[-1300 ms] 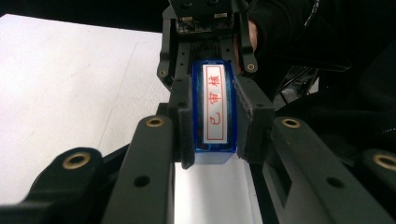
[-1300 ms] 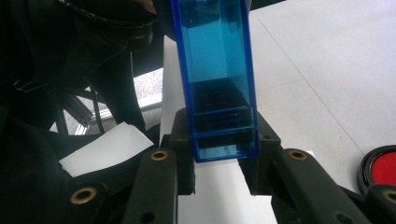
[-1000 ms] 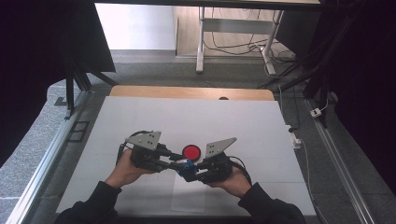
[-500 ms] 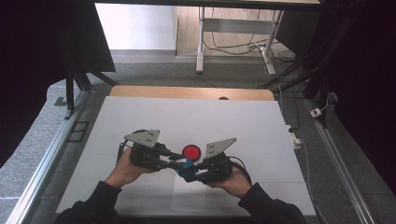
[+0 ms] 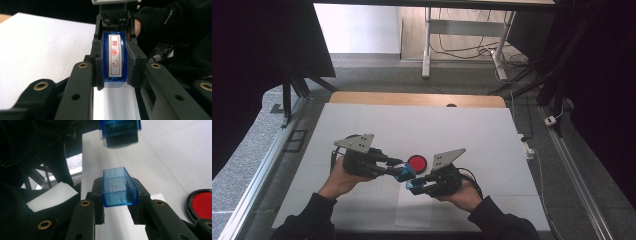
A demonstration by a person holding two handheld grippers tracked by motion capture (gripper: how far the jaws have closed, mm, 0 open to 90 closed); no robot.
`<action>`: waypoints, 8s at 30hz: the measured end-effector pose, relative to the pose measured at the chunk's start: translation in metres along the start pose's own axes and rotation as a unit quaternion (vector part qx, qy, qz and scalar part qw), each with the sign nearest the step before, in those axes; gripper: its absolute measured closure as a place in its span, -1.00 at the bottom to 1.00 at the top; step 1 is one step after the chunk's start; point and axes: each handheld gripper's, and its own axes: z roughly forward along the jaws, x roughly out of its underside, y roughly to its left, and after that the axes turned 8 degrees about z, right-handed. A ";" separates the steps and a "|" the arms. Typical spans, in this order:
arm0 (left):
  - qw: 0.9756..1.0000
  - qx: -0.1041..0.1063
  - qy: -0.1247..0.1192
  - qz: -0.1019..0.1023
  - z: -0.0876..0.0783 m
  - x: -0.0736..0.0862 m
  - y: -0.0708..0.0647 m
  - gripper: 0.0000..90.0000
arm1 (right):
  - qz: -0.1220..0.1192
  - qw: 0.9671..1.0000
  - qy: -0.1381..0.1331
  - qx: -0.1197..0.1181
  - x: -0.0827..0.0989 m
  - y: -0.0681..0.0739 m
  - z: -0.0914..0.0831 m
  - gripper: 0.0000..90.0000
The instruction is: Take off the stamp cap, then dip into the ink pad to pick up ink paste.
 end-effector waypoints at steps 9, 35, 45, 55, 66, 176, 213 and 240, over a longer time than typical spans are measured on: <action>0.999 -0.039 0.008 -0.024 -0.004 -0.001 -0.001 0.57 | -0.014 0.999 -0.005 0.029 0.002 0.004 -0.007 0.54; 0.992 -0.104 0.058 -0.043 0.000 0.006 -0.006 0.56 | 0.011 0.993 -0.037 0.115 0.013 0.003 -0.044 0.53; 0.990 -0.113 0.068 -0.045 0.002 0.007 -0.006 0.56 | 0.017 0.988 -0.038 0.149 0.019 0.008 -0.057 0.53; 0.988 -0.125 0.077 -0.052 0.003 0.008 -0.006 0.56 | 0.026 0.984 -0.054 0.168 0.027 0.013 -0.075 0.53; 0.985 -0.143 0.078 -0.058 0.002 0.009 -0.005 0.56 | 0.042 0.976 -0.065 0.203 0.048 0.017 -0.102 0.53; 0.948 -0.193 0.232 -0.097 0.102 0.028 0.064 0.57 | 0.120 0.952 -0.075 0.273 0.102 0.026 -0.149 0.53; 0.943 -0.211 0.241 -0.091 0.107 0.027 0.058 0.58 | 0.122 0.952 -0.068 0.272 0.101 0.025 -0.147 0.53; 0.949 -0.211 0.182 -0.148 0.084 0.018 0.063 0.56 | 0.121 0.952 -0.070 0.272 0.102 0.025 -0.149 0.53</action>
